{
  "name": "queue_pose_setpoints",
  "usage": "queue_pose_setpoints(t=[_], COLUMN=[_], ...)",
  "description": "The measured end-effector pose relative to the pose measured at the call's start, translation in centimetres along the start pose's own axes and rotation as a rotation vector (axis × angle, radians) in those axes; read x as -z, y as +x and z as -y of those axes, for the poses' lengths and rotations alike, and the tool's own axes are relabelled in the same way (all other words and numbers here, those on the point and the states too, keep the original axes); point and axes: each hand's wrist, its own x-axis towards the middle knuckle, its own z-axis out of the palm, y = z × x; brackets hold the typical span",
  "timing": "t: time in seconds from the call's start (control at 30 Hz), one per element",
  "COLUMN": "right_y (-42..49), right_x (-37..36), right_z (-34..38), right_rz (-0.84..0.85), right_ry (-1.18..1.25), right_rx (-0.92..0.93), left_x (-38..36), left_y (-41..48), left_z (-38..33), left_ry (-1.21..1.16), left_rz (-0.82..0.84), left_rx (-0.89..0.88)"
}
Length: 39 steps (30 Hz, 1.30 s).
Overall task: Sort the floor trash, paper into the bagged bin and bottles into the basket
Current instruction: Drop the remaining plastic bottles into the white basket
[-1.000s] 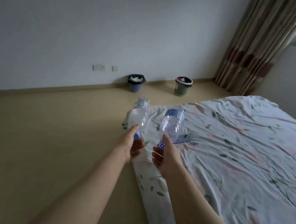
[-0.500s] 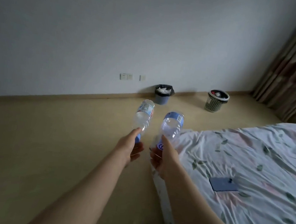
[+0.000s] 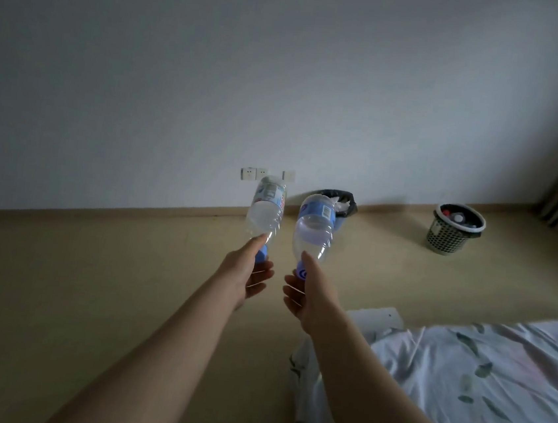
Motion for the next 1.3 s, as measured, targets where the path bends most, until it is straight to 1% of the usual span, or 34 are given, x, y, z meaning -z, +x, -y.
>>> queue_pose_setpoints(t=[0.1,0.33,0.53,0.67,0.73,0.8,0.87,0.97,1.13,1.3], right_y=[3.6,13.9,24.4,30.9,33.4,35.8,38.2,41.3,48.2,56.4], right_x=[-0.1,-1.3,-6.8,-11.3,-12.3,-12.5,-12.3,-11.8,-10.2,-7.0], right_z=[1.7,6.8,13.3,18.6,20.4,21.5,22.3,24.0,30.0,37.8], right_rz=[-0.002,-0.141,-0.19,-0.2,-0.207,-0.256,-0.31,-0.373,-0.376,-0.347], right_ry=[-0.01,0.028,0.06,0.105,0.157,0.198,0.21,0.244,0.272,0.27], right_rx=[-0.03,-0.037,0.018,0.003,0.018,-0.006,-0.046,-0.095,-0.056,-0.009], left_x=[-1.7,-5.5,-7.9,-9.4,-10.3,-11.6,-13.0,-15.1,-21.2,-30.3], left_y=[3.9,15.2,27.6,36.2,39.5,42.4,44.8,48.2,54.9,61.5], left_z=[-1.4,-5.5,-11.6,-17.2,-18.8,-19.7,-20.2,-20.8,-23.3,-26.8], left_ry=[0.004,0.022,0.089,0.139,0.16,0.172,0.186,0.207,0.242,0.275], left_rz=[0.003,0.08,0.167,0.169,0.173,0.195,0.256,0.271,0.278,0.312], left_rx=[0.035,0.061,0.065,0.05,0.043,0.09,0.168,0.22,0.196,0.182])
